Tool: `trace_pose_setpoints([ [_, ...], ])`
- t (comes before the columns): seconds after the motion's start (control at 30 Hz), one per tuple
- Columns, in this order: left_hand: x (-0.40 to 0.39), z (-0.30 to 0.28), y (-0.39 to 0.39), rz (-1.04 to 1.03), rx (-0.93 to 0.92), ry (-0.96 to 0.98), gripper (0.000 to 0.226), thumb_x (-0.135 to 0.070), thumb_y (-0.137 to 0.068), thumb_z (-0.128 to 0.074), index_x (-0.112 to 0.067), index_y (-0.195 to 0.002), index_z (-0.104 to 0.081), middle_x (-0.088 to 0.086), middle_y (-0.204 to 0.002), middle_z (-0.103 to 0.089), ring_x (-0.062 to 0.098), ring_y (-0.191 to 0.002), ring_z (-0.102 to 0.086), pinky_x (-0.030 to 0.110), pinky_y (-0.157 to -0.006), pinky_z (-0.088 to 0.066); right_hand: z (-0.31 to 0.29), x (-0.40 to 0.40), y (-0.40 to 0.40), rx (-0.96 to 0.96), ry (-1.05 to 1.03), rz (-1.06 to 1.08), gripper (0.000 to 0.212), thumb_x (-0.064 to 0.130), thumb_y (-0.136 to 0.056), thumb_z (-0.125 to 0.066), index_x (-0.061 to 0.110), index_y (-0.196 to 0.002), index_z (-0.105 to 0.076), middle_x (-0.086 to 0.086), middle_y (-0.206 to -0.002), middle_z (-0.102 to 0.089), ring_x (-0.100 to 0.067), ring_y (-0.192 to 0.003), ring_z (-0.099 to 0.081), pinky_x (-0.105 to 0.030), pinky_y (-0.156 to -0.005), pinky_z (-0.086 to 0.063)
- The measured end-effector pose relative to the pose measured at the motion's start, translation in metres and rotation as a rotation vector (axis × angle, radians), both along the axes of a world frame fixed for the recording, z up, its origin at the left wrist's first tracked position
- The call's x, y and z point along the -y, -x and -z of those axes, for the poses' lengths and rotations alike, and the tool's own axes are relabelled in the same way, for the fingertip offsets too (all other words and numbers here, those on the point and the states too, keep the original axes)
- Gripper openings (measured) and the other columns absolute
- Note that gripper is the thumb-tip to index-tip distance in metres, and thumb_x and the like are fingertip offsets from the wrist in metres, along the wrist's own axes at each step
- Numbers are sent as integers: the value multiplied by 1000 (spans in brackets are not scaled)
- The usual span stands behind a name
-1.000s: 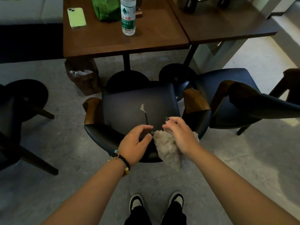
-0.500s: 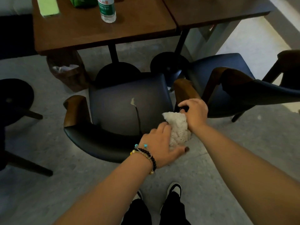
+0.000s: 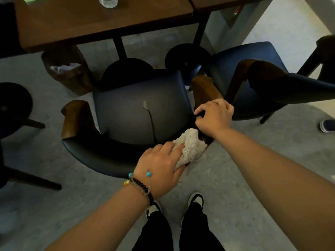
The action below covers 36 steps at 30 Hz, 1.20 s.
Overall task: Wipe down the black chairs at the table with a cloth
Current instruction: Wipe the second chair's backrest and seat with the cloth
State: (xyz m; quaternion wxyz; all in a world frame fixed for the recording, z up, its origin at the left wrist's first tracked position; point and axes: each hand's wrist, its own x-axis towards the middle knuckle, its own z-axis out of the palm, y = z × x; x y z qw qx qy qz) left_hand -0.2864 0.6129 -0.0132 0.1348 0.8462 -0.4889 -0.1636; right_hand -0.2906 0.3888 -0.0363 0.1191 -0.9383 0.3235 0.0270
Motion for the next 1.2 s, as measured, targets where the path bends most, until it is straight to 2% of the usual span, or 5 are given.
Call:
trace_pose_setpoints([
  [0.2, -4, -20, 10, -111, 87, -235, 66, -53, -89, -26, -13, -133, -53, 5, -127, -60, 29, -127, -50, 49, -104, -36, -1, -10, -10, -89, 24, 67, 11, 42, -72, -64, 33, -76, -70, 11, -91, -62, -20, -122, -42, -41, -109, -21],
  [0.4, 55, -6, 26, -246, 21, -267, 66, -58, -95, -26, -21, -149, -21, 4, -129, -49, 28, -106, -56, 44, -85, -47, 1, -13, -10, 17, 77, 117, 16, 39, -79, -64, 27, -72, -70, 7, -76, -63, -19, -113, -49, -41, -106, -25],
  [0.6, 21, 3, 21, -151, 148, -45, 54, -45, -84, -44, -15, -126, -60, 8, -109, -66, 28, -85, -66, 41, -67, -55, 1, -13, -8, 28, 62, 115, 15, 37, -81, -61, 27, -73, -69, 9, -77, -63, -18, -115, -48, -42, -108, -25],
  [0.97, -95, 21, -24, 67, 282, 140, 48, -34, -87, -59, -6, -126, -63, 13, -117, -65, 33, -103, -64, 44, -84, -52, -2, -11, -5, 5, 43, 97, 14, 38, -80, -64, 29, -72, -69, 10, -76, -60, -20, -116, -48, -44, -108, -25],
  [1.2, -105, 15, -39, -236, 239, 151, 39, -35, -89, -52, -9, -111, -70, 6, -108, -68, 29, -96, -63, 42, -84, -47, -9, -15, -12, -95, 97, 51, 20, 42, -82, -58, 27, -74, -69, 6, -78, -60, -24, -115, -48, -47, -105, -26],
])
